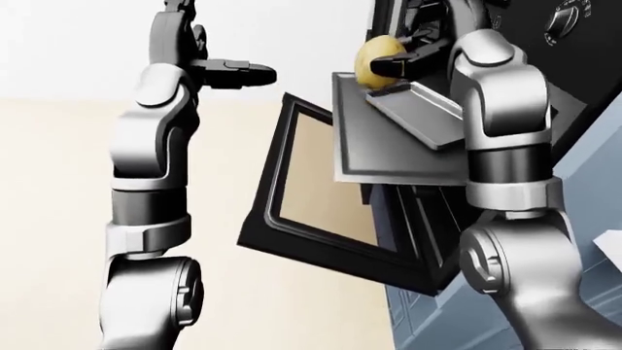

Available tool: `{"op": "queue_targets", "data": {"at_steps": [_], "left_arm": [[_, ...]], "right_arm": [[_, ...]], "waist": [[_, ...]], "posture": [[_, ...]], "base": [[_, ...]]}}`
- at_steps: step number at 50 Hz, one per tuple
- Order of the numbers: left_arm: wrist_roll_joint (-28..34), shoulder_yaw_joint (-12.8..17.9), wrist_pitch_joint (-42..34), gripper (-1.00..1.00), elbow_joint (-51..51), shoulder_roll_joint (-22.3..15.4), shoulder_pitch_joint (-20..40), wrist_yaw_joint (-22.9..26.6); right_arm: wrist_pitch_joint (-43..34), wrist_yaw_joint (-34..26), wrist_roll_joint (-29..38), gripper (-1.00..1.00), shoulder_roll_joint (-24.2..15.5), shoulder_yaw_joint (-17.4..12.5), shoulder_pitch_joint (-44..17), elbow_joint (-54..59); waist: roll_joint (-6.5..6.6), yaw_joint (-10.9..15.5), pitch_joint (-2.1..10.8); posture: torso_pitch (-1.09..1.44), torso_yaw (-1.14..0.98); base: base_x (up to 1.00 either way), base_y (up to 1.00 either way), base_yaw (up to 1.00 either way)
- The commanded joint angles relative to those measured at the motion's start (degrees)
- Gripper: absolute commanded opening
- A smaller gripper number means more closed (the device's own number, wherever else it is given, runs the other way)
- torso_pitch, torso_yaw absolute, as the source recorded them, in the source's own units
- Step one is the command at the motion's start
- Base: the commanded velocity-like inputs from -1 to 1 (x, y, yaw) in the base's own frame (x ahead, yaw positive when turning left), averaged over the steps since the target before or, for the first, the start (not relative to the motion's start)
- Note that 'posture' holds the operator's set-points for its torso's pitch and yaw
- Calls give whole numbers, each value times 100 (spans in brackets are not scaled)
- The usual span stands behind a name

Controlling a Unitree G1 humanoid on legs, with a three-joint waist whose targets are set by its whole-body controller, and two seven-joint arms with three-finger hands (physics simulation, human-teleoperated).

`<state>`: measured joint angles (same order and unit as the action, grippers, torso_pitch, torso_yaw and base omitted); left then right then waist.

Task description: Place the potato on the top rack of the oven.

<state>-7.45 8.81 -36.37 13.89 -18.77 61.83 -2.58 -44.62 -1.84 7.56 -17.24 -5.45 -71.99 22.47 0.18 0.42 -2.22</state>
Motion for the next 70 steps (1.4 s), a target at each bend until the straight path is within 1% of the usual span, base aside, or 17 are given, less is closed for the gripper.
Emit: {"op": "queue_targets", "data": {"at_steps": [1,4,5,7,14,17,18,19,22,29,32,39,42,43,51,52,70], "left_arm": [[-20,-18,204,100,-160,-13,189,21],[-24,-12,205,100,-163,-16,177,20],[-25,-13,221,100,-180,-8,141,18],[-25,-11,221,100,-163,-18,157,23],[-35,-3,227,100,-166,-27,141,22],[-40,-3,231,100,-159,-26,146,18],[-41,-4,230,100,-170,-24,136,17],[-44,-1,218,100,-188,-25,129,13],[-44,-6,209,100,-247,-17,72,4],[-37,-24,175,100,-263,7,103,-6],[-42,-12,150,100,-281,-6,109,0],[-56,-2,134,100,-333,-5,54,-3],[-58,0,157,100,-309,-11,62,1],[-54,-4,172,100,-298,-9,56,0],[-51,-16,190,100,-249,3,97,-8],[-52,-11,180,100,-239,-4,112,-6],[-48,-14,187,100,-296,22,33,-11]], "right_arm": [[200,58,52,-100,-89,-71,-196,-179],[213,60,54,-100,-79,-69,-191,-167],[207,65,53,-100,-73,-72,-184,-176],[216,76,55,-100,-69,-75,-176,-171],[246,100,53,-100,-31,-65,-130,-175],[270,110,52,-100,-19,-61,-127,-159],[260,110,53,-100,-19,-59,-138,-157],[265,107,51,-100,-21,-60,-137,-157],[265,105,47,-100,-19,-64,-106,-182],[230,105,41,-100,-38,-80,-62,-272],[208,114,43,-100,-39,-76,-88,-278],[234,114,54,-100,-50,-61,-159,-251],[236,116,58,-100,-49,-59,-211,-233],[244,118,55,-100,-47,-65,-215,-226],[212,112,62,-100,-71,-69,-250,-162],[213,111,59,-100,-65,-69,-247,-166],[296,168,32,-100,-63,-84,-168,-185]], "waist": [[17,-21,124],[-424,38,175],[-278,8,132],[-323,15,53],[145,-88,11],[687,-131,181],[392,-95,86],[506,-138,90],[364,-76,151],[-318,54,179],[-416,47,166],[-130,-30,-81],[298,-95,59],[93,-106,-3],[-35,-25,140],[-8,-29,266],[180,-149,175]], "posture": [[0,0],[0,0],[0,0],[0,0],[0,0],[0,0],[0,0],[0,0],[0,0],[0,0],[0,0],[0,0],[0,0],[0,0],[0,0],[0,0],[0,0]], "base": [[23,0,0],[25,0,0],[31,0,0],[32,0,0],[32,0,0],[32,0,0],[31,0,0],[32,0,0],[30,0,0],[24,0,0],[10,0,0],[1,0,0],[0,0,0],[0,0,0],[1,0,0],[6,0,0],[11,-1,0]]}}
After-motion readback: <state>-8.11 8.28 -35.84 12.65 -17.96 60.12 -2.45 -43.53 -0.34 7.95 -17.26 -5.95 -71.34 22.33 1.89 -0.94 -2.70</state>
